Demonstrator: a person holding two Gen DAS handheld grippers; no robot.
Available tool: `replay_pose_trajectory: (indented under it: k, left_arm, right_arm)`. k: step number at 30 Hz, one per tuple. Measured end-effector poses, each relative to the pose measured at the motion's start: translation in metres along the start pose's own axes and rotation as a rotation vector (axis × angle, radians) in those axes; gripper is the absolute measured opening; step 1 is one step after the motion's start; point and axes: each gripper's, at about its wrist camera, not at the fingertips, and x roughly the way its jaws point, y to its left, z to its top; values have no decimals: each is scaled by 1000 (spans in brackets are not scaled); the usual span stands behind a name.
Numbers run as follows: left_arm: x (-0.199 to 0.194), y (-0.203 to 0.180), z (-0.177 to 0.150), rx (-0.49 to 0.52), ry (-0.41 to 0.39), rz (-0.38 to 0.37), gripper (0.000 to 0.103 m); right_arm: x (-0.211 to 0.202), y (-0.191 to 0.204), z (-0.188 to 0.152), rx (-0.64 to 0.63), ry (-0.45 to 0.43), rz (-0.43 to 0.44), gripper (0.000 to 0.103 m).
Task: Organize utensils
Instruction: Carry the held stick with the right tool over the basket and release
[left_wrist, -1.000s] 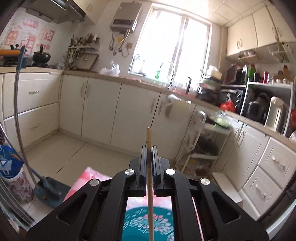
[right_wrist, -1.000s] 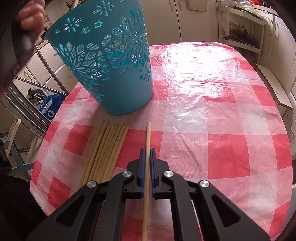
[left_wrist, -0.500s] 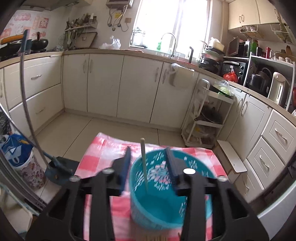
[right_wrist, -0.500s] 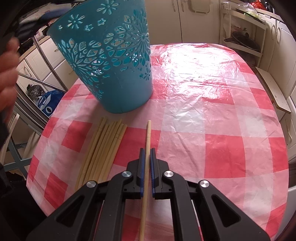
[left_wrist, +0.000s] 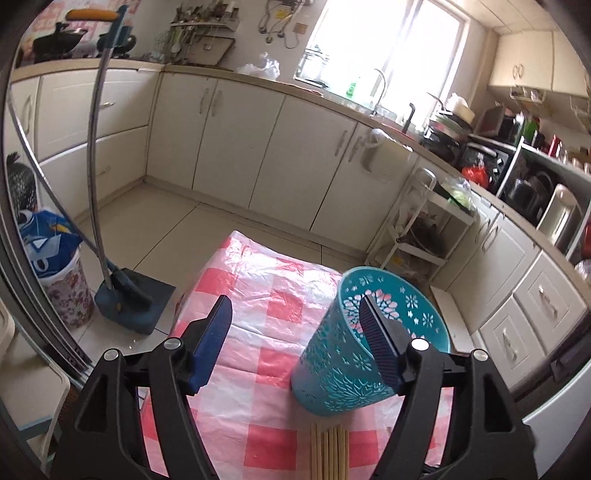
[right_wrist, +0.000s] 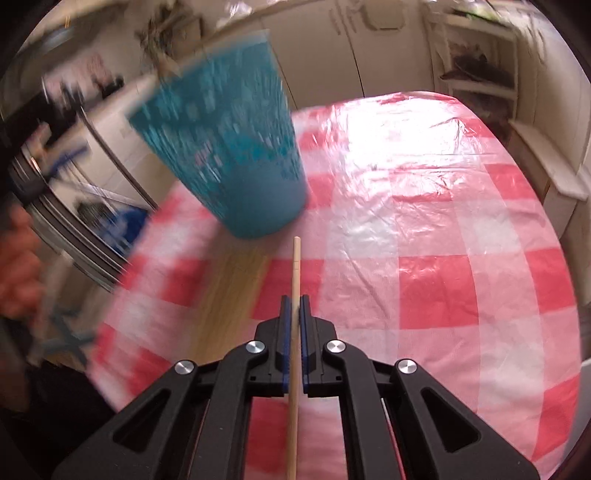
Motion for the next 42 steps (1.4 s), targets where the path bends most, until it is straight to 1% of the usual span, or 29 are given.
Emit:
replay_pose_trajectory:
  k: [2, 3, 4, 7, 9, 11, 12, 14, 15, 17, 18, 19, 22, 25, 29, 31, 32, 36, 38, 40, 42]
  left_arm:
    - [-4, 10, 7, -44, -2, -1, 70]
    - [-6, 16, 9, -68, -5, -4, 70]
    - [-6, 18, 12, -80, -6, -6, 70]
    - [-9, 28, 15, -114, -7, -4, 70]
    - [-9, 31, 14, -126, -3, -5, 71]
    - [-8, 34, 15, -134, 5, 0, 72]
    - [-8, 34, 15, -137, 7, 0, 73]
    - [-6, 34, 16, -141, 17, 1, 73]
    - [-6, 34, 16, -140, 21, 2, 73]
    - [-5, 35, 16, -134, 27, 3, 73]
    - [-4, 35, 17, -135, 28, 2, 73]
    - [-4, 35, 17, -134, 29, 0, 74]
    - [-3, 36, 18, -137, 36, -2, 74]
    - [-2, 35, 18, -138, 41, -2, 74]
    - [-2, 33, 16, -131, 46, 2, 75]
    - [-2, 32, 14, -129, 49, 5, 75]
    - [-2, 31, 14, -129, 51, 6, 75]
    - [-2, 30, 12, -118, 55, 16, 78]
    - [-3, 31, 11, -108, 56, 22, 79]
    - [-4, 32, 11, -105, 58, 28, 79]
    - [-5, 33, 10, -103, 60, 33, 79]
  right_arm:
    - [-32, 4, 12, 64, -87, 138, 5]
    - [-45, 9, 20, 73, -128, 182, 5]
    - [-60, 18, 32, 71, -178, 215, 5]
    - [-84, 44, 72, 46, -306, 260, 5]
    - [-85, 62, 102, 35, -389, 234, 5]
    - [-75, 73, 129, 39, -449, 225, 5]
    - [-68, 76, 143, 50, -487, 181, 5]
    - [-49, 80, 165, 73, -534, 133, 5]
    - [-40, 82, 174, 84, -571, 74, 5]
    - [-28, 84, 182, 71, -627, 12, 5]
    - [-22, 84, 183, 63, -638, -21, 5]
    - [-14, 84, 183, 57, -644, -46, 5]
    - [3, 81, 174, 46, -589, -68, 5]
    - [10, 78, 161, 17, -546, -85, 6]
    - [11, 76, 148, 0, -499, -89, 6]
    - [5, 79, 139, -26, -490, -90, 11]
    - [-4, 81, 132, -44, -489, -85, 11]
    - [-34, 82, 93, -70, -484, -80, 15]
    - [-44, 75, 67, -62, -457, -92, 15]
    - [-42, 70, 40, -65, -389, -124, 15]
    - [-27, 63, 14, -73, -284, -160, 15]
